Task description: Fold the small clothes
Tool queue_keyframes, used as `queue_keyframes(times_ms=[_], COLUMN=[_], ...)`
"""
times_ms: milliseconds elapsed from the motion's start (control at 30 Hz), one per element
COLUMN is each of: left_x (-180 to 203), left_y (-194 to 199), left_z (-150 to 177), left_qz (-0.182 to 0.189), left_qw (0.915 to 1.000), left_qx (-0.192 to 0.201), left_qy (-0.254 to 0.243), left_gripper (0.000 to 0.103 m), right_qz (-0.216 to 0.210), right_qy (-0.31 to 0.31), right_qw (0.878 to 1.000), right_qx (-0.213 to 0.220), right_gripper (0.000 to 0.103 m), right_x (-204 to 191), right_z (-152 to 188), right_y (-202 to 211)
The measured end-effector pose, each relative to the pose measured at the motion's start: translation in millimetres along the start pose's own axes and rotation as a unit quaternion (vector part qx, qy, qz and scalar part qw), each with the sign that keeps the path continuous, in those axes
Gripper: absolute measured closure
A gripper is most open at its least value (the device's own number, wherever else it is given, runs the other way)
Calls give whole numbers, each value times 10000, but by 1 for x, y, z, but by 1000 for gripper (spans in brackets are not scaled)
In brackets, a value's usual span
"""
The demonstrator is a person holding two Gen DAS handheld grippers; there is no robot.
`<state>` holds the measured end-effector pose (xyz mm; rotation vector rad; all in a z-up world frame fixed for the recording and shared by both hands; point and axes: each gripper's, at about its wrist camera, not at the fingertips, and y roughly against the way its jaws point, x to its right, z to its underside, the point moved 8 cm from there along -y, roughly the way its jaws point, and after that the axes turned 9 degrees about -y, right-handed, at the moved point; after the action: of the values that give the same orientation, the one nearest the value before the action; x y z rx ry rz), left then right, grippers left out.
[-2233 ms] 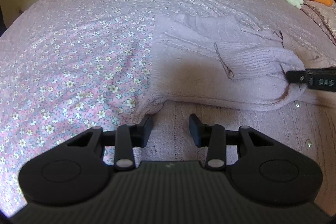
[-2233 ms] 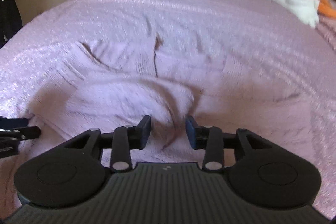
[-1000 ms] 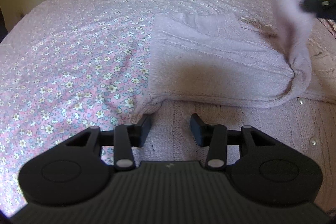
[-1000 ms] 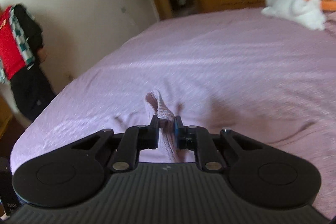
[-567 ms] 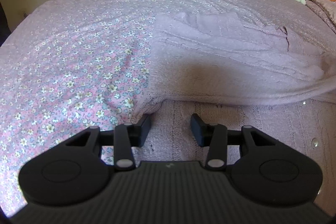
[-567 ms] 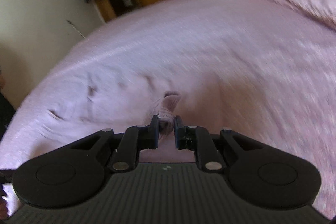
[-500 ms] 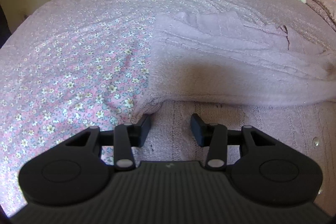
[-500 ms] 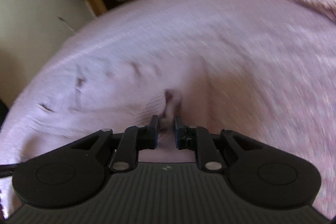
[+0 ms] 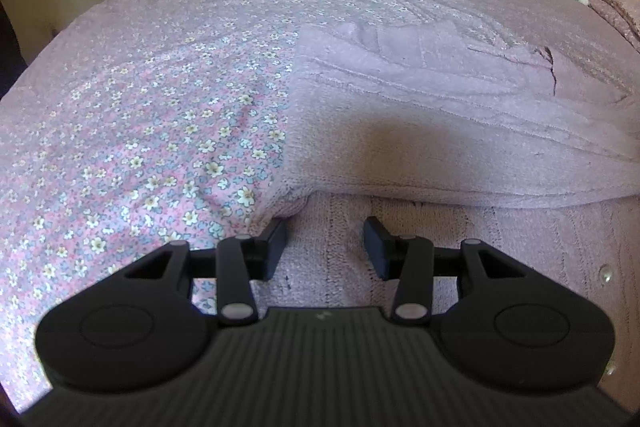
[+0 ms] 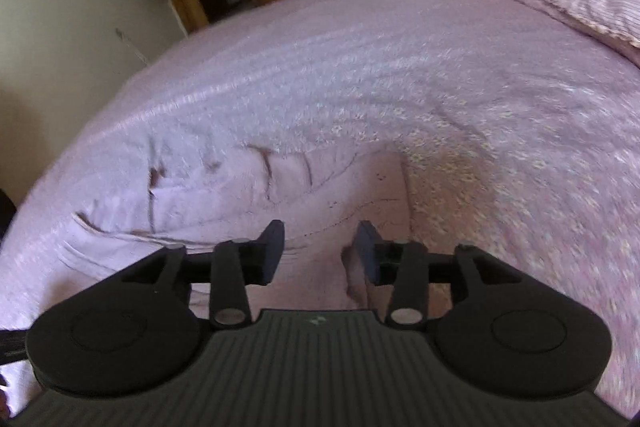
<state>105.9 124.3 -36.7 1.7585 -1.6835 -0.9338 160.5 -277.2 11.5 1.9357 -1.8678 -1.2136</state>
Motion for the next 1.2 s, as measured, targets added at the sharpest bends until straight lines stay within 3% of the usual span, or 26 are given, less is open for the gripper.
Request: queue_keyframes(times_ms=[133, 167, 200, 233, 367, 400, 500, 533, 667, 733, 833, 1000, 1200], left_x=[-1, -1, -1, 0, 2, 2, 3, 2, 3, 2, 2, 0, 5], left_y=[0, 0, 0, 0, 0, 0, 0, 1, 2, 1, 4, 19, 44], left_z=[-1, -1, -1, -1, -1, 0, 0, 0, 0, 0, -2, 2, 12], left_qz=[22, 22, 16, 7, -74, -83, -98, -101, -121, -123, -80, 31, 20], left_qw=[10000, 10000, 10000, 10000, 9999, 9999, 9998, 9998, 9997, 9997, 9999, 10000, 10000], left_qx=[-3, 6, 15, 25, 39, 46, 71, 77, 106, 113, 98, 64, 77], left_qy=[1, 0, -8, -20, -86, -108, -124, -119, -155, -170, -118, 67, -57], left_gripper=[58, 58, 58, 58, 57, 57, 57, 57, 57, 57, 57, 56, 56], right_qz=[203, 239, 267, 223, 577, 575, 704, 803, 853, 912, 993, 699, 258], right_qy=[333, 454, 606, 690, 1123, 1168, 1083, 1052, 1040, 936, 852, 876, 1162], right_qw=[9982, 9977, 9970, 9967, 9901, 9892, 9913, 9912, 9907, 9913, 9911, 9925, 9920], right_qx=[-461, -445, -396, -350, 616, 680, 235, 17, 178, 144, 249, 488, 423], right_gripper=[58, 66, 85, 92, 94, 94, 93, 92, 85, 67, 49, 43, 42], right_x=[-3, -3, -6, -9, -16, -19, -12, -7, -5, -5, -3, -9, -30], right_z=[12, 16, 19, 20, 6, 5, 8, 13, 15, 14, 14, 19, 58], right_y=[-32, -35, -35, -33, -11, -11, -36, -48, -52, -47, -26, 25, 81])
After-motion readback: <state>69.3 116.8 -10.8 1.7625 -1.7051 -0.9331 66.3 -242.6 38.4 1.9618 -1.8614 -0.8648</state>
